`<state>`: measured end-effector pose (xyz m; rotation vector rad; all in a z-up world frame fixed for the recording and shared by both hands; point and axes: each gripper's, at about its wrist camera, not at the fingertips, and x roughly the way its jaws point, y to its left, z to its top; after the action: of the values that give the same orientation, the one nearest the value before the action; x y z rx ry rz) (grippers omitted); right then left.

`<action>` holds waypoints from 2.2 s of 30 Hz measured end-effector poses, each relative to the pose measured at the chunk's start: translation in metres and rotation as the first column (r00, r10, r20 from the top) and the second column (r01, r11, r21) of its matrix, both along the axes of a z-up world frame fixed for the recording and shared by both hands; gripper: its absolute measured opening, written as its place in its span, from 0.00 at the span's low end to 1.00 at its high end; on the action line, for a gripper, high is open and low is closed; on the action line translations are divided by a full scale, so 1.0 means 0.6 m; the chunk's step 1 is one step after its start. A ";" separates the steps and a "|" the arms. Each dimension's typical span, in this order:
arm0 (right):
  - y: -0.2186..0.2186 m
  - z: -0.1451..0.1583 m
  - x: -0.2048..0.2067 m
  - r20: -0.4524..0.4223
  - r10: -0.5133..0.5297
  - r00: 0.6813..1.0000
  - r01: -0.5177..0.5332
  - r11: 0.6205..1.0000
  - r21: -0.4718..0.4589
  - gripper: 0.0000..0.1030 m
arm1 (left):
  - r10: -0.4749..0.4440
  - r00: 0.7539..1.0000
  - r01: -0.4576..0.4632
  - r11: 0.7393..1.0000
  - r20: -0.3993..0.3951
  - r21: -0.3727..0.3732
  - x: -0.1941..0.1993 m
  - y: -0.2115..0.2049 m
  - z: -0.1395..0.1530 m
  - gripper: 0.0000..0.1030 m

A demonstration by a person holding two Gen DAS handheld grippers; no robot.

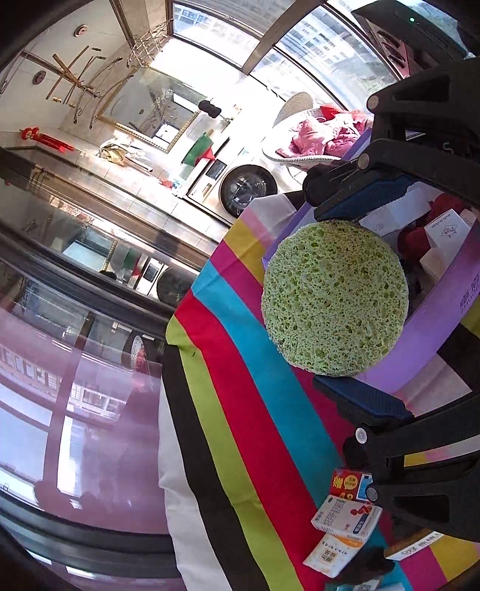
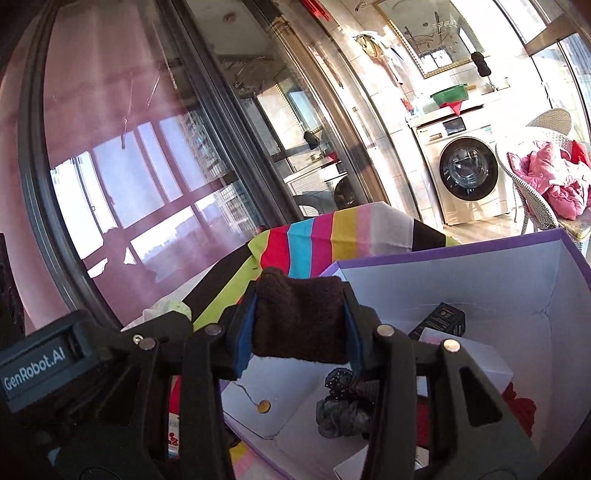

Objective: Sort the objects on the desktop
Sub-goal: 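Carry the sponge and glove into the purple-rimmed box and open both grippers, then move both grippers back to the objects on the cloth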

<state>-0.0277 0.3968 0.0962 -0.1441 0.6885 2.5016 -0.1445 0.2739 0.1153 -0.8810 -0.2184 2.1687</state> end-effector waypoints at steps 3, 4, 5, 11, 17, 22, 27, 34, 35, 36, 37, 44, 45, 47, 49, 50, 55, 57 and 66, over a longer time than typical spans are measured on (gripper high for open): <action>0.011 -0.002 0.013 -0.013 -0.022 1.000 0.022 1.000 -0.018 0.46 | -0.048 0.998 0.047 0.998 0.041 0.037 -0.009 0.012 -0.006 0.79; 0.015 -0.003 0.014 -0.014 -0.031 0.999 0.030 0.999 -0.031 0.46 | -0.071 0.996 0.068 0.996 0.058 0.051 -0.012 0.014 -0.009 0.79; 0.018 -0.004 0.016 -0.013 -0.041 0.999 0.040 0.998 -0.042 0.47 | -0.084 0.994 0.080 0.995 0.070 0.063 -0.013 0.017 -0.012 0.79; 0.034 -0.008 0.039 -0.063 -0.124 0.990 0.117 0.988 -0.105 0.83 | -0.154 0.976 0.117 0.967 0.152 0.229 -0.025 0.010 -0.024 0.82; 0.030 -0.003 0.037 -0.068 -0.118 0.991 0.113 0.991 -0.079 0.87 | -0.165 0.964 0.104 0.956 0.208 0.276 -0.039 0.007 -0.031 0.88; 0.017 0.000 0.034 -0.093 -0.090 0.992 0.087 0.995 -0.040 0.94 | -0.123 0.975 0.061 0.950 0.186 0.307 -0.034 -0.020 -0.023 0.88; -0.009 0.008 0.027 -0.098 -0.052 0.994 0.056 0.998 0.037 0.99 | -0.044 0.984 -0.007 0.958 0.171 0.287 -0.026 -0.066 -0.019 0.88; -0.041 0.006 0.002 -0.049 0.012 0.999 -0.006 0.993 0.121 0.99 | 0.094 0.987 -0.116 0.976 0.129 0.182 -0.008 -0.149 -0.038 0.88; -0.046 0.004 -0.003 -0.036 0.023 0.999 -0.018 0.992 0.129 0.99 | 0.110 0.985 -0.134 0.973 0.134 0.186 -0.006 -0.166 -0.043 0.88; -0.049 0.003 -0.007 -0.026 0.031 0.999 -0.027 0.990 0.136 0.99 | 0.130 0.982 -0.155 0.969 0.139 0.191 -0.004 -0.186 -0.049 0.88; -0.053 0.001 -0.010 -0.019 0.039 0.999 -0.036 0.989 0.142 0.99 | 0.155 0.978 -0.181 0.964 0.143 0.194 -0.002 -0.205 -0.055 0.88; -0.088 -0.012 -0.047 0.050 0.245 0.968 -0.250 0.952 0.178 0.99 | 0.318 0.932 -0.347 0.922 0.172 0.174 0.011 -0.325 -0.087 0.88; -0.100 -0.014 -0.055 0.065 0.303 0.951 -0.310 0.931 0.192 0.99 | 0.336 0.925 -0.366 0.914 0.177 0.176 0.014 -0.342 -0.092 0.88; -0.129 -0.022 -0.074 0.122 0.402 0.908 -0.419 0.881 0.220 0.99 | 0.373 0.909 -0.404 0.899 0.187 0.170 0.017 -0.369 -0.100 0.88; -0.161 -0.036 -0.098 0.205 0.493 0.845 -0.531 0.814 0.234 0.99 | 0.412 0.890 -0.443 0.882 0.196 0.159 0.019 -0.393 -0.108 0.88; -0.177 -0.045 -0.111 0.252 0.535 0.806 -0.587 0.776 0.230 0.99 | 0.433 0.879 -0.464 0.873 0.199 0.150 0.019 -0.403 -0.112 0.88; -0.256 -0.111 -0.155 0.480 0.634 0.606 -0.777 0.601 0.187 0.99 | 0.521 0.821 -0.553 0.827 0.232 0.099 0.016 -0.446 -0.137 0.88; -0.286 -0.134 -0.155 0.539 0.637 0.551 -0.816 0.547 0.189 0.99 | 0.553 0.798 -0.582 0.810 0.238 0.069 0.012 -0.459 -0.147 0.88; -0.374 -0.168 -0.139 0.674 0.544 0.500 -0.860 0.400 0.316 0.93 | 0.667 0.706 -0.678 0.734 0.240 -0.044 -0.011 -0.514 -0.174 0.88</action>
<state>-0.1113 0.1722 -0.0047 -0.9820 -0.6374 3.1568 -0.1512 -0.0342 0.0108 -1.1667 -0.8306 2.6984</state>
